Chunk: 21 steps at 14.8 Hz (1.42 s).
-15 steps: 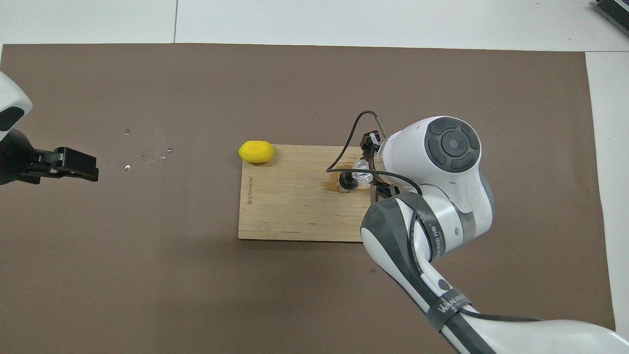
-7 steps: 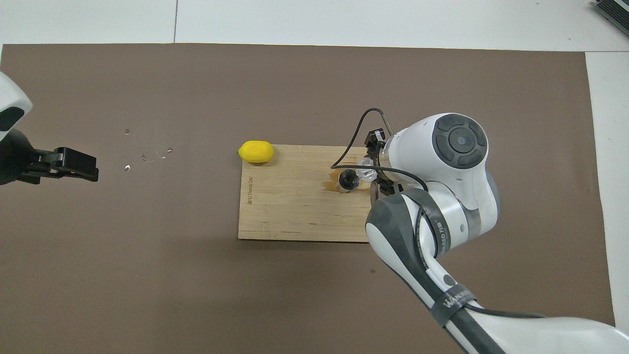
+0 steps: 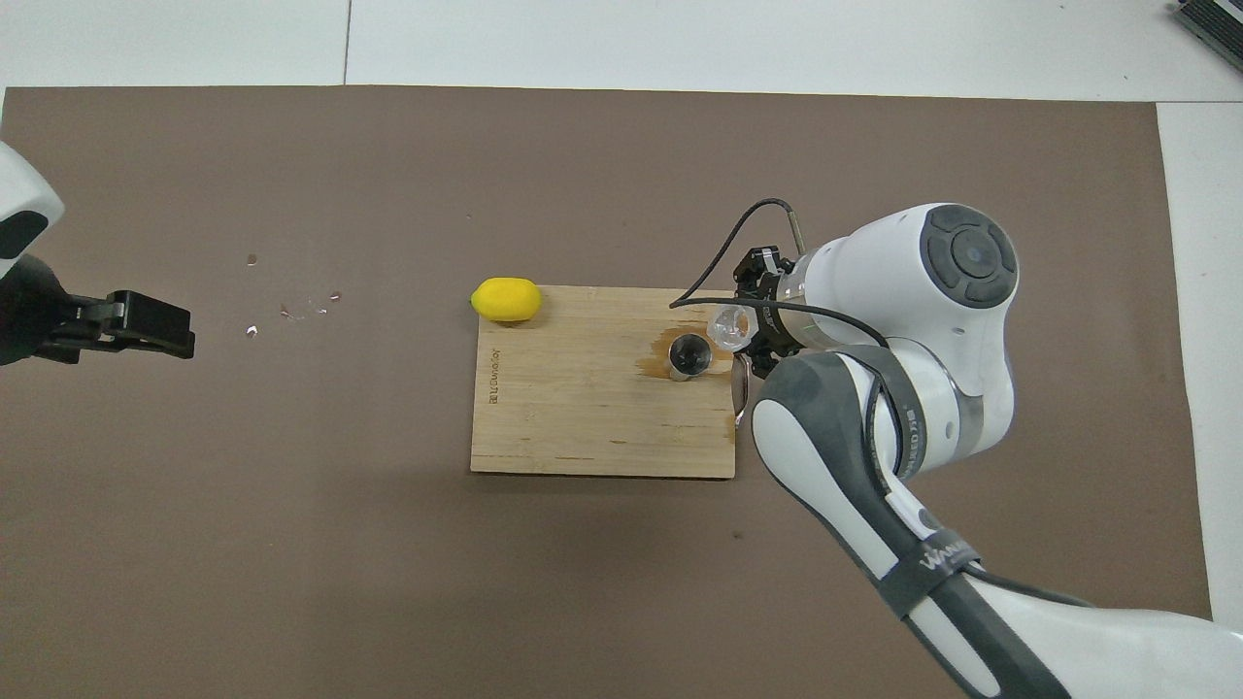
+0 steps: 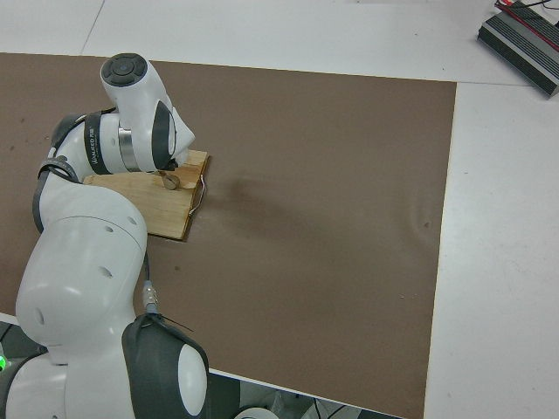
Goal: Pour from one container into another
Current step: 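Carry the glass cup back with the right gripper to its spot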
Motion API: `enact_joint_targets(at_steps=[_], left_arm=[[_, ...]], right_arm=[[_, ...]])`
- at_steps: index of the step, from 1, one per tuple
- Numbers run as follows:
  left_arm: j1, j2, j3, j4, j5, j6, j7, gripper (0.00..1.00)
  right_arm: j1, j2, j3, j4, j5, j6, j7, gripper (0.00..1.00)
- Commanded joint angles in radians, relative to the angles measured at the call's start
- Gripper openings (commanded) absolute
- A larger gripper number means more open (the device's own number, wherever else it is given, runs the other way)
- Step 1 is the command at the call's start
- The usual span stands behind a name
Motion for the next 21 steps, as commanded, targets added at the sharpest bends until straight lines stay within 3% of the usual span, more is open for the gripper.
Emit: enact_joint_targets(at_steps=[1, 5, 12, 21], left_arm=[[-0.008, -0.019, 0.009, -0.010, 0.008, -0.012, 0.001, 1.00], [-0.008, -0.019, 0.009, -0.010, 0.008, -0.012, 0.001, 1.00], [-0.010, -0.019, 0.009, -0.010, 0.008, -0.012, 0.001, 1.00], [-0.010, -0.019, 0.009, -0.010, 0.008, -0.012, 0.001, 1.00]], right_arm=[[-0.044, 0.013, 0.006, 0.011, 0.069, 0.002, 0.000, 0.00], [-0.133, 0.001, 0.006, -0.035, 0.267, 0.002, -0.124, 0.00], [-0.307, 0.004, 0.006, -0.130, 0.496, -0.010, -0.314, 0.00], [-0.443, 0.060, 0.006, -0.184, 0.660, -0.027, -0.594, 0.00]])
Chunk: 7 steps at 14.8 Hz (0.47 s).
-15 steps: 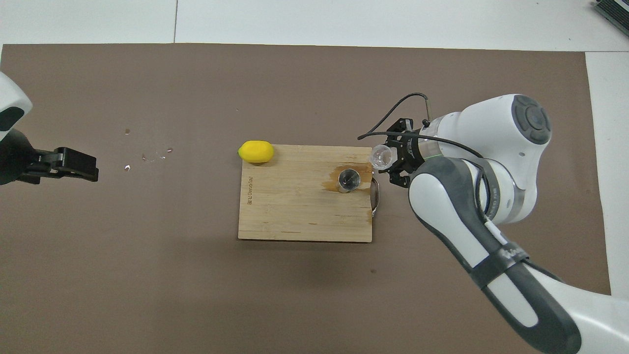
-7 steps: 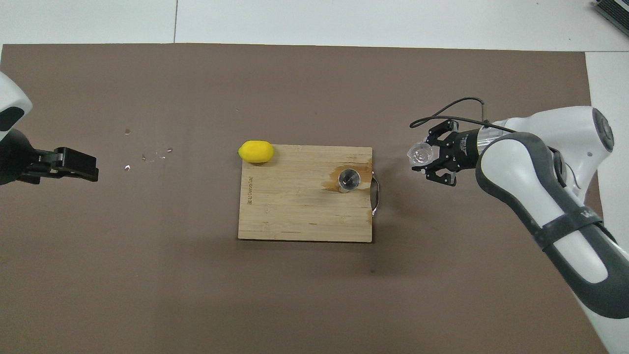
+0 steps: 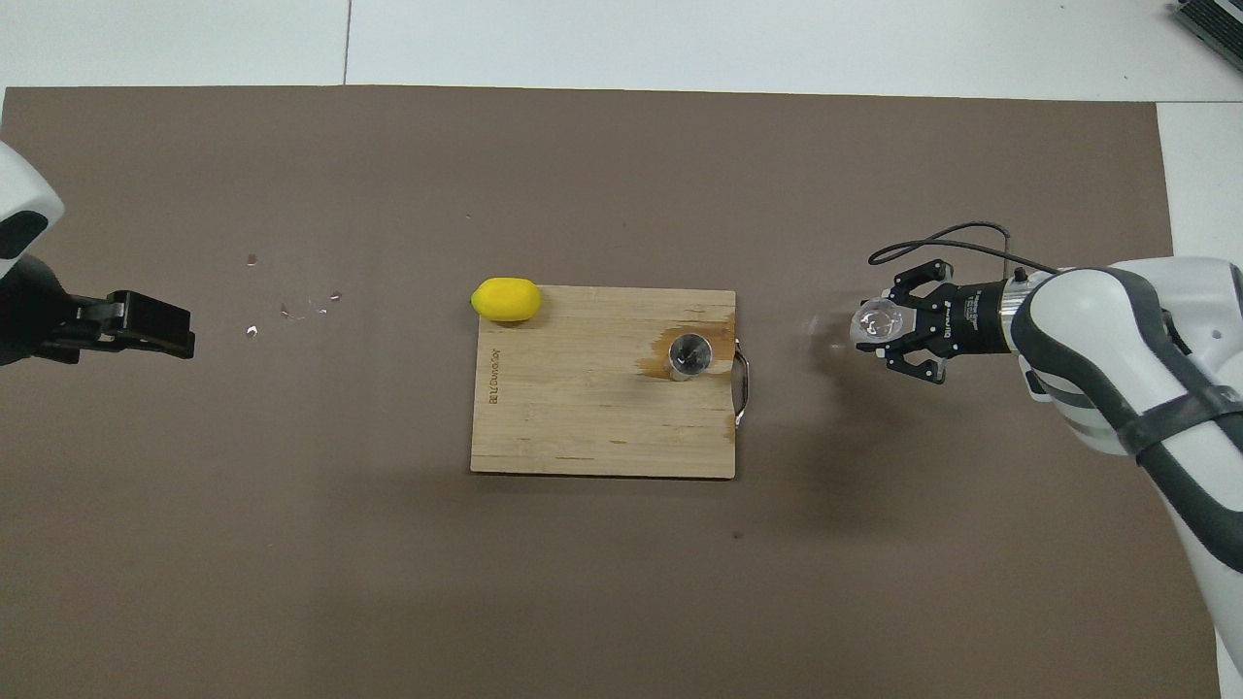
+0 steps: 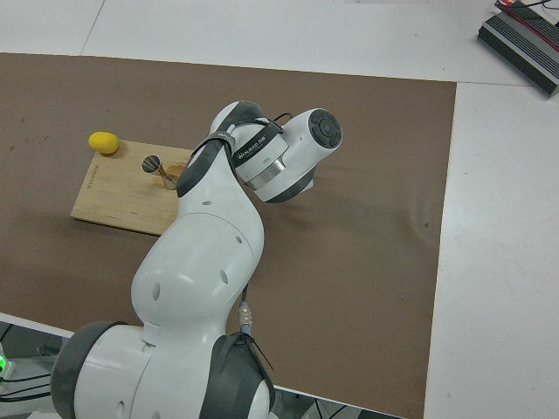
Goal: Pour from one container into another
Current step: 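Carry the glass cup back with the right gripper to its spot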
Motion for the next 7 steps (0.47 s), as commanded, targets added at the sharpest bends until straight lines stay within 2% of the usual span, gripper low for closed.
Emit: enact_joint_targets(at_steps=[1, 7], left_arm=[[-0.008, -0.019, 0.009, -0.010, 0.008, -0.012, 0.001, 1.00], [-0.010, -0.019, 0.009, -0.010, 0.008, -0.012, 0.001, 1.00]], right_arm=[[-0.041, 0.018, 0.012, -0.009, 0.061, -0.018, -0.100, 0.00], [-0.135, 0.070, 0.012, -0.016, 0.087, -0.061, -0.298, 0.00]])
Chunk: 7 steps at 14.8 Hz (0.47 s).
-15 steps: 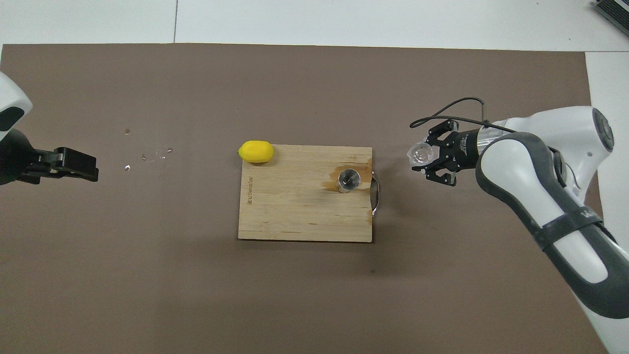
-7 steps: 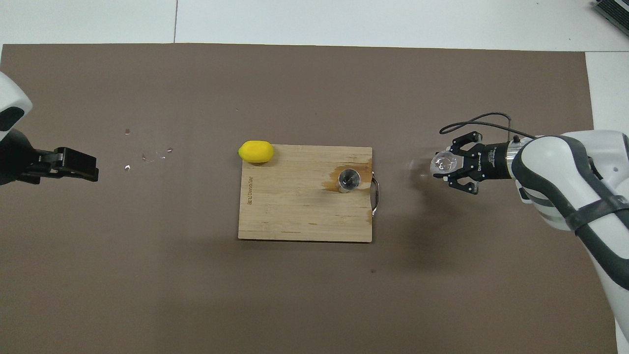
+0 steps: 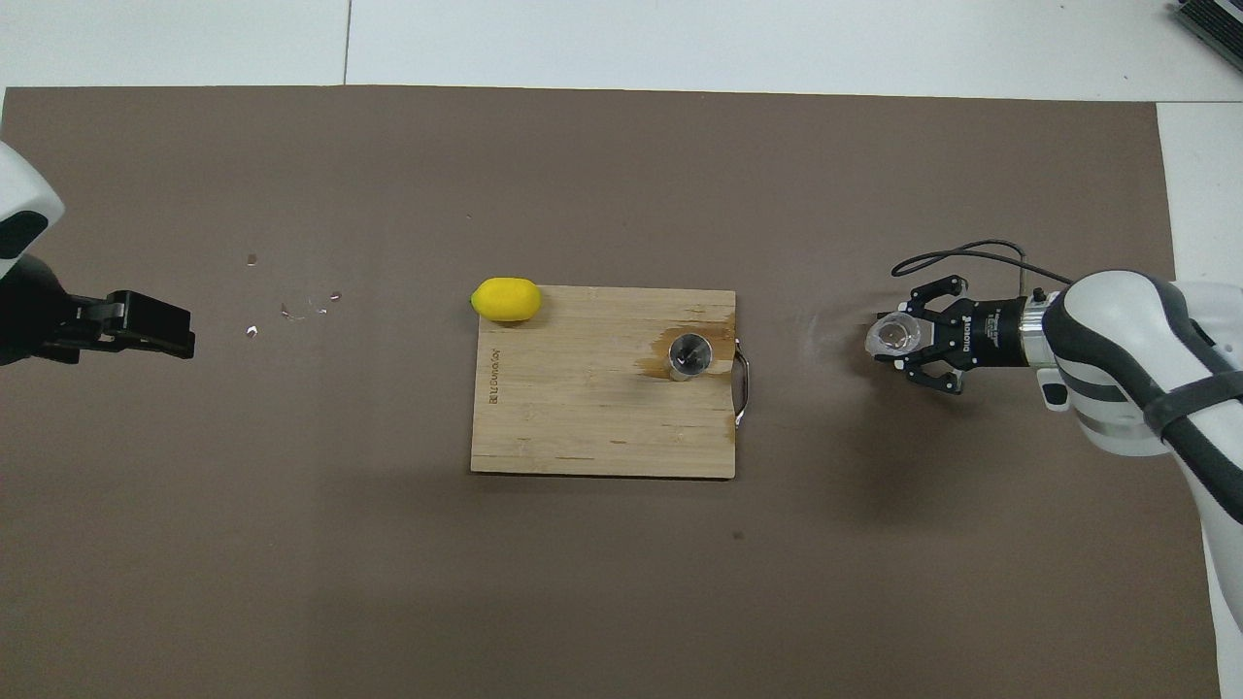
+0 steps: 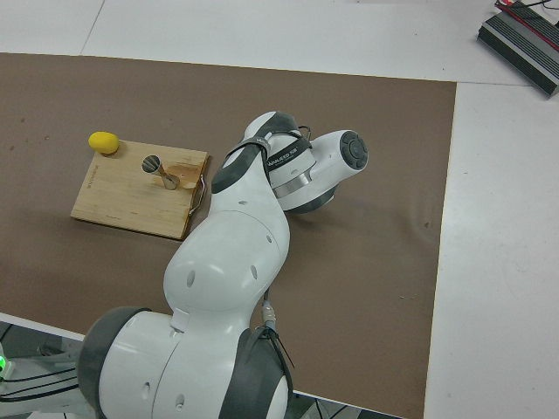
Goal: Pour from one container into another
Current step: 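Carry the glass cup back with the right gripper to its spot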
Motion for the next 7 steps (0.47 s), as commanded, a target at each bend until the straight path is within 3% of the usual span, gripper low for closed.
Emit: enact_joint_targets(at_steps=[1, 7], left_arm=[[-0.010, -0.019, 0.009, -0.010, 0.008, -0.012, 0.001, 1.00], [-0.008, -0.019, 0.009, -0.010, 0.008, -0.012, 0.001, 1.00]], right_arm=[[-0.065, 0.015, 0.012, -0.006, 0.036, -0.041, -0.106, 0.00], [-0.128, 0.006, 0.012, -0.040, 0.036, -0.055, -0.134, 0.00]])
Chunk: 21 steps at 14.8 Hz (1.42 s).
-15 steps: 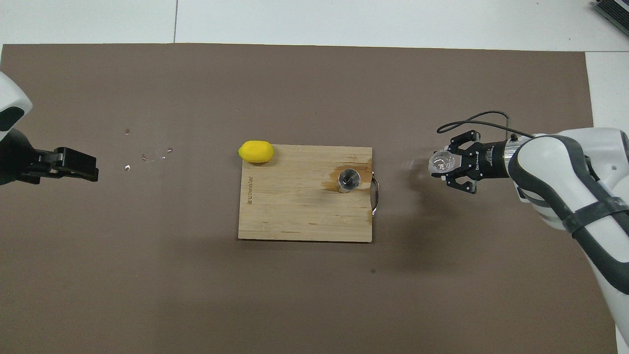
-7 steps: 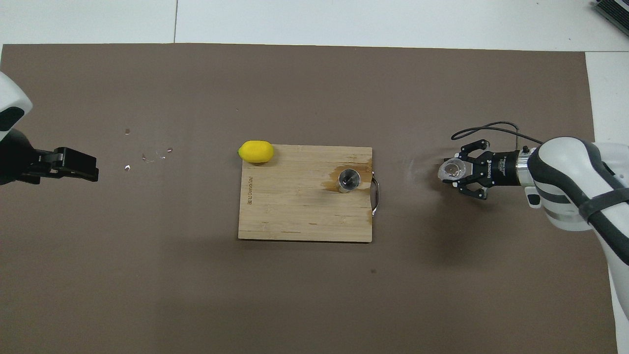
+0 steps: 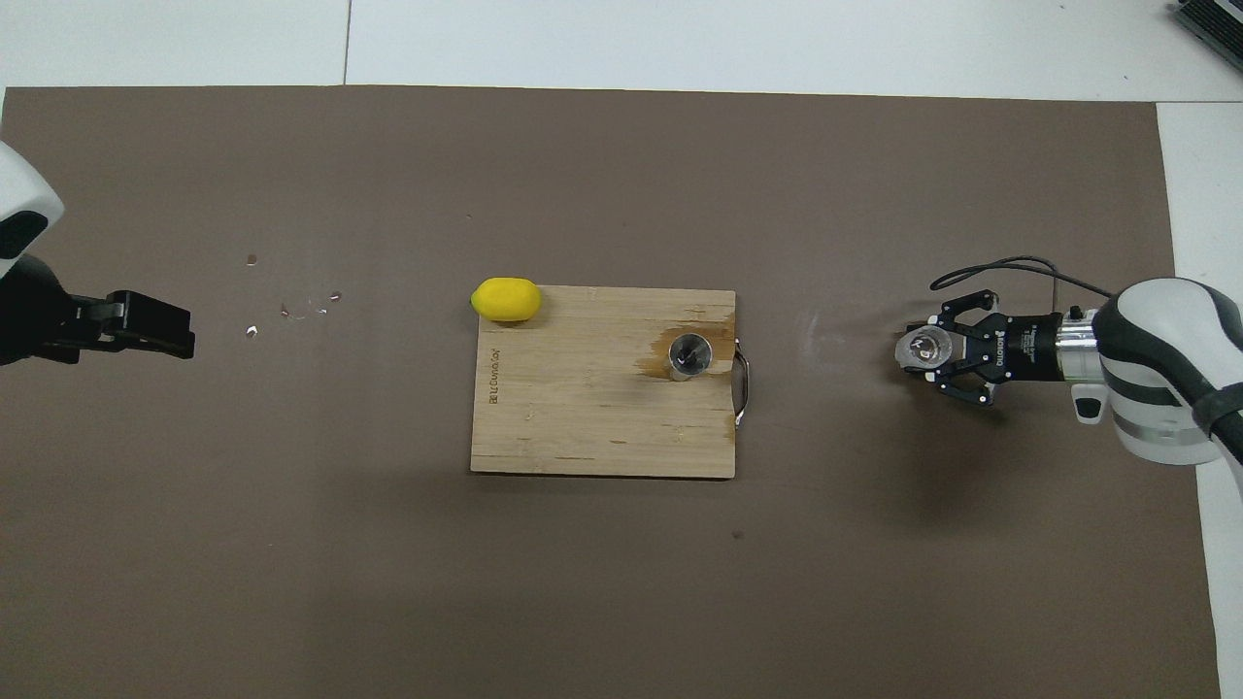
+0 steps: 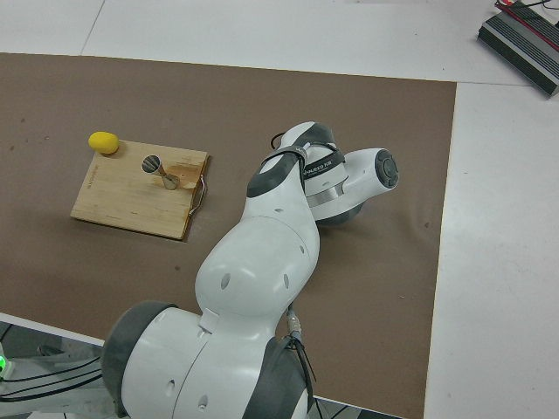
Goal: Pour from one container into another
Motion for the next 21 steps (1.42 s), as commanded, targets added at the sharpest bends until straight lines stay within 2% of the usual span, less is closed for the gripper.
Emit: enact_joint_targets(at_steps=[1, 2, 3, 5, 6, 11, 14, 16, 21], left_arm=[[-0.008, -0.019, 0.009, -0.010, 0.008, -0.012, 0.001, 1.00], [-0.008, -0.019, 0.009, -0.010, 0.008, -0.012, 0.001, 1.00], [-0.008, -0.019, 0.009, -0.010, 0.008, -0.012, 0.001, 1.00], [-0.010, -0.019, 0.009, -0.010, 0.008, -0.012, 0.001, 1.00], [-0.008, -0.019, 0.009, -0.010, 0.008, -0.012, 0.001, 1.00], [-0.008, -0.019, 0.009, -0.010, 0.008, -0.012, 0.001, 1.00], [-0.008, -0.019, 0.009, -0.010, 0.008, -0.012, 0.001, 1.00], [-0.008, -0.019, 0.009, -0.010, 0.008, -0.012, 0.001, 1.00], [-0.008, -0.019, 0.009, -0.010, 0.008, -0.012, 0.001, 1.00]], right_arm=[[-0.045, -0.016, 0.009, -0.041, 0.022, 0.006, -0.042, 0.00], [-0.051, -0.017, 0.009, -0.044, 0.022, 0.006, -0.042, 0.02], [-0.057, -0.017, 0.007, -0.045, 0.022, 0.015, -0.042, 0.21], [-0.057, -0.021, 0.006, -0.045, 0.014, 0.023, -0.045, 0.83], [-0.055, -0.025, 0.006, -0.045, 0.008, 0.026, -0.056, 1.00], [-0.086, -0.042, -0.002, -0.051, -0.004, 0.028, -0.111, 1.00], [-0.108, -0.047, -0.003, -0.050, -0.145, 0.026, -0.122, 1.00], [-0.108, -0.074, -0.003, -0.048, -0.205, 0.028, -0.119, 1.00], [-0.095, -0.139, 0.007, -0.030, -0.447, 0.024, -0.131, 1.00]])
